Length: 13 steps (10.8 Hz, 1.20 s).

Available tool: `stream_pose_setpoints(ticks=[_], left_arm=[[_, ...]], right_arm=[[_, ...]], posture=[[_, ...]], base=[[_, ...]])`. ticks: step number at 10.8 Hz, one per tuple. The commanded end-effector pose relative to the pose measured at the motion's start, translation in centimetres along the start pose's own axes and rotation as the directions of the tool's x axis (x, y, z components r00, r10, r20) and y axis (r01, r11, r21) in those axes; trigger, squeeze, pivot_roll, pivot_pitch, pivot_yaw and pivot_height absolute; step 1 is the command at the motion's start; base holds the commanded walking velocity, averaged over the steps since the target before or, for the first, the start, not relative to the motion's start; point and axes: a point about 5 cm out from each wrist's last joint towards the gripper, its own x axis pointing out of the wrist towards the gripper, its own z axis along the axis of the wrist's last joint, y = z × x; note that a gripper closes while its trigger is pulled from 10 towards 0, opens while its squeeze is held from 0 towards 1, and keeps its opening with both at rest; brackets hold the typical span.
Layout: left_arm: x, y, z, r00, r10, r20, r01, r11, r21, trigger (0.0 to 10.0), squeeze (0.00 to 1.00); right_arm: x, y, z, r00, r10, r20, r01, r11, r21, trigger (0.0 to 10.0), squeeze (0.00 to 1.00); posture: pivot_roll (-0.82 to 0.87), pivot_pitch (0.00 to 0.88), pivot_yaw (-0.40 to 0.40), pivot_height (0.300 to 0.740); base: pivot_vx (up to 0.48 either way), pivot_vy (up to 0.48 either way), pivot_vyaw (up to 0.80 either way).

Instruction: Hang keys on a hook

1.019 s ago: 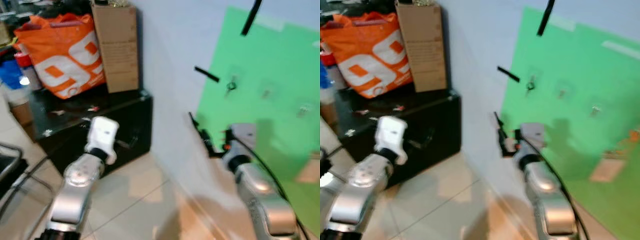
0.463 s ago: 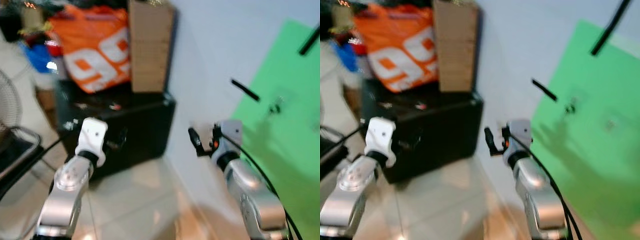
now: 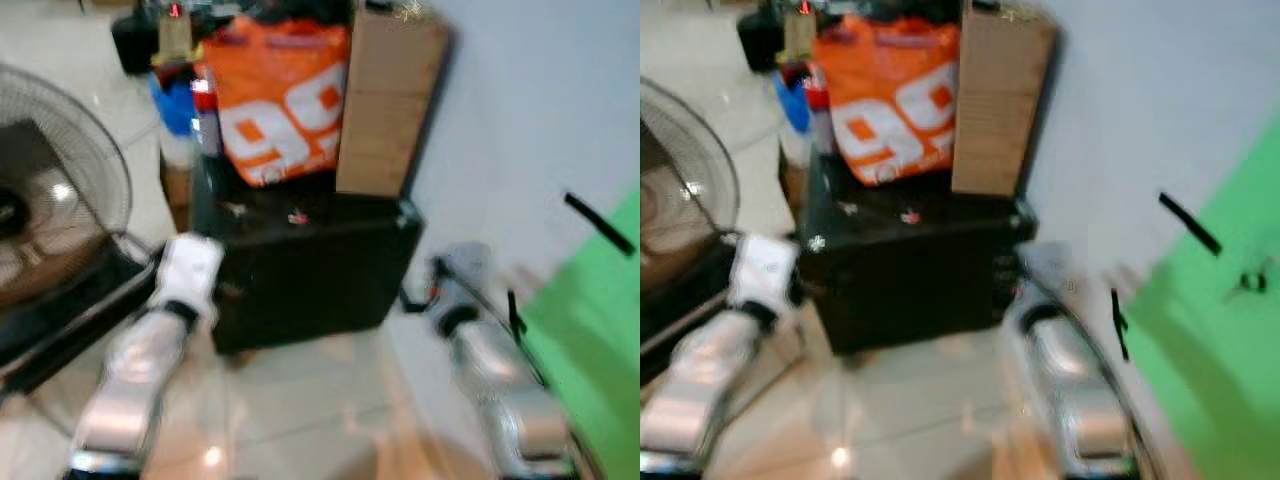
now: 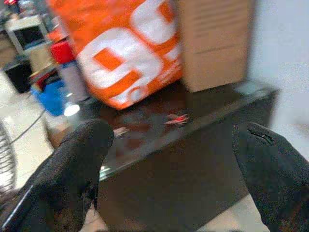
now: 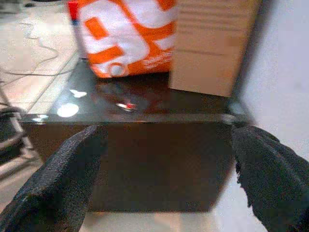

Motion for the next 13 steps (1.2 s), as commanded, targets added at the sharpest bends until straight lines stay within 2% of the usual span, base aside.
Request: stream_pose_setpoints(ticks=[1,11,13], left_arm=[[0.47,-1.03,0.5,0.999,-0.039,0.017,0.039,0.999,-0.003,10.0,0.0],[0.6,-1.22,0.54,0.999,-0.044,0.015,0.044,0.999,-0.002,10.0,0.0],[0.64,-1.2,0.57,0.999,-0.053,0.014,0.053,0.999,0.0,10.0,0.0]], right_arm=[[-0.51,-1.53,0.11,0.998,-0.058,0.007,0.059,0.998,-0.021,10.0,1.0],[-0.5,-1.7,0.18,1.0,-0.026,0.003,0.026,0.998,-0.051,10.0,1.0],[-0.65,-1.45,0.18,1.0,-0.012,0.007,0.012,0.998,-0.056,10.0,1.0]], posture=[[0.05,0.0,-0.053,0.74],[0.04,0.0,-0.048,0.74],[0.04,0.0,-0.04,0.74]], base=[[0.371,0.0,0.0],[0.373,0.0,0.0],[0.373,0.0,0.8]])
